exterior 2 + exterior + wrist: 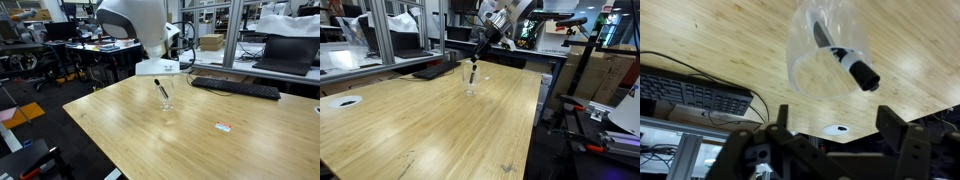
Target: Pick up the marker from the desk and put it in the glass
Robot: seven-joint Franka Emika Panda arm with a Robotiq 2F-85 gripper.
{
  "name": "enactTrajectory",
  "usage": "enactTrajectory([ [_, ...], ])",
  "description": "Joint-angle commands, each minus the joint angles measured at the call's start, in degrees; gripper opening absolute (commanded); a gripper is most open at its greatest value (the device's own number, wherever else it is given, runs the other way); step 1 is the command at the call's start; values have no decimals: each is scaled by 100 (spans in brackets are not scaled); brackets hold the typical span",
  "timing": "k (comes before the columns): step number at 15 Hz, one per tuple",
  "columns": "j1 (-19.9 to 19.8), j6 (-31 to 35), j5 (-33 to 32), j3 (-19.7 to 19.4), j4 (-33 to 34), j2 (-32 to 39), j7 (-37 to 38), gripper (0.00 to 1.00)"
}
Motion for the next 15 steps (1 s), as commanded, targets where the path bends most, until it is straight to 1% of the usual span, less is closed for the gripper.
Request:
enactTrajectory([
  [1,355,260,-804,-389,-321,-171,1154,100],
  [4,865,172,-2154,-1239,-700,-340,2623,100],
  [6,1273,2,-3115,-1923,-873,-503,3548,100],
  [8,1721,-209,-4194,-2658,-944,-677,4483,100],
  [9,1869,-348,-4753,-2949,-932,-751,4942,100],
  [10,2098,-547,-5275,-3300,-862,-830,5377,100],
  [12,2099,-961,-6298,-3472,-677,-967,6204,100],
  [14,2116,-1374,-6881,-3507,-489,-1115,6758,100],
  [15,2123,-1559,-7067,-3488,-394,-1164,6963,100],
])
